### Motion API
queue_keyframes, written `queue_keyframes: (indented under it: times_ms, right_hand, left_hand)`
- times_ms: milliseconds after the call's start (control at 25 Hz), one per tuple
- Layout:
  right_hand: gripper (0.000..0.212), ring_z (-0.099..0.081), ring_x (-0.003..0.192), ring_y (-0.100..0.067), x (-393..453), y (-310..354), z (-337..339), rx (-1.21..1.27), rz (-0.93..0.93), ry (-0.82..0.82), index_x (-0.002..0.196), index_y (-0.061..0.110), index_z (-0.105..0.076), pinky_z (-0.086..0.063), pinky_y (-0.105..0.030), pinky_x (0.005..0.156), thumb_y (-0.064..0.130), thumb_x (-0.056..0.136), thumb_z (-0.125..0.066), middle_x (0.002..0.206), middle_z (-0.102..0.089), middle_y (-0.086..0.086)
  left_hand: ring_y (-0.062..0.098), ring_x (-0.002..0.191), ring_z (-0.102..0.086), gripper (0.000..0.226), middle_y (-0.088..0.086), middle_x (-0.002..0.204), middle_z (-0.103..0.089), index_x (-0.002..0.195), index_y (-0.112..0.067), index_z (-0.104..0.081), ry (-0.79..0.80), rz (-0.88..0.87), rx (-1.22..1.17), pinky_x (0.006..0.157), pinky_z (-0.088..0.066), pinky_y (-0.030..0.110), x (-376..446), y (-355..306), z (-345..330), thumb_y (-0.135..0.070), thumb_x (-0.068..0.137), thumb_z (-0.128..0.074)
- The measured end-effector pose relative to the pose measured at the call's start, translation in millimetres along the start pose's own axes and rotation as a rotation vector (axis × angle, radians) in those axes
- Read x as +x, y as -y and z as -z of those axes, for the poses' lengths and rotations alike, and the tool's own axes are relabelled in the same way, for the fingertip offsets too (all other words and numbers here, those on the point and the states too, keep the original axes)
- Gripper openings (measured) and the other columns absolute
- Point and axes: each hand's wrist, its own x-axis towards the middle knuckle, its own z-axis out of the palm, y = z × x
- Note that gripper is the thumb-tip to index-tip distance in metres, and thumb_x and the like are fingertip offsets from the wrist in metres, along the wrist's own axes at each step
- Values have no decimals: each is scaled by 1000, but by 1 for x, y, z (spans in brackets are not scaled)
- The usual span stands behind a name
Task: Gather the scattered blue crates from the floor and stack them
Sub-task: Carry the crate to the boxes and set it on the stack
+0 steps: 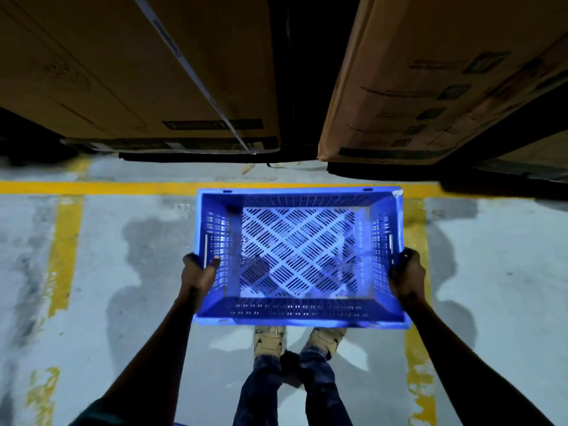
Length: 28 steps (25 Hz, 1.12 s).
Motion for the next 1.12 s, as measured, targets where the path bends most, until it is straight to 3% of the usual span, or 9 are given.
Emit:
queue_keyframes:
  times_ms: [160,280,480,640,720,800,880,1040,1120]
  right_hand:
    - [43,-57,97,-48,28,12,10,-31,-16,-17,125,-3,-45,-41,-42,77,-6,82,-53,107,-61,-33]
    - [43,-55,94,-46,35,10,14,-35,-17,-3,123,-2,-44,-35,-36,72,-7,81,-52,108,-59,-34]
    - [44,-47,81,-34,29,1,19,11,-73,-11,125,2,-42,-39,-40,71,-9,82,-47,109,-57,-35]
    - [42,-51,80,-40,21,2,18,-30,-26,26,123,0,-41,-33,-35,67,-9,83,-45,107,-59,-35]
    - [50,-56,89,-48,19,2,17,-30,12,18,127,-3,-40,-30,-32,66,-12,78,-48,108,-60,-34]
    - [61,-57,97,-47,15,-4,14,-8,38,46,134,-4,-35,-31,-30,68,-12,75,-51,114,-59,-30]
    - [67,-58,95,-41,14,-8,13,58,58,78,138,1,-33,-34,-29,70,-5,74,-52,117,-60,-22]
    - [67,-59,92,-20,18,-16,15,150,104,129,136,10,-33,-50,-38,76,-3,72,-51,116,-57,-6]
    - [58,-61,83,6,23,-17,14,207,98,157,132,6,-32,-54,-26,73,-12,81,-53,107,-56,0]
  left_hand:
    - [35,106,-58,51,17,117,-57,127,-6,-41,37,-68,11,86,-46,39,14,-28,-12,-31,90,-67]
    - [31,96,-60,44,14,110,-57,120,-8,-41,43,-77,-15,78,-46,36,14,-32,-20,-27,90,-66]
    - [26,86,-58,50,9,110,-57,127,-6,-41,75,-94,-48,68,-43,31,10,-32,-30,-24,89,-68]
    - [27,88,-58,51,12,110,-57,127,-3,-41,59,-81,25,71,-44,34,11,-25,-29,-21,88,-69]
    - [28,89,-58,56,15,113,-57,129,-1,-39,63,-74,74,72,-45,36,6,-26,-31,-19,86,-70]
    - [38,100,-60,68,20,125,-56,132,-4,-35,47,-54,118,82,-52,44,3,-28,-33,-26,81,-74]
    - [46,109,-57,75,26,130,-50,133,-5,-34,40,-42,172,92,-52,53,3,-27,-37,-34,77,-76]
    - [48,115,-52,82,28,132,-46,130,-4,-34,-31,-14,190,96,-48,58,7,-29,-49,-45,71,-74]
    - [49,120,-47,86,27,132,-44,132,-6,-32,-93,2,242,98,-43,61,5,-27,-58,-46,69,-74]
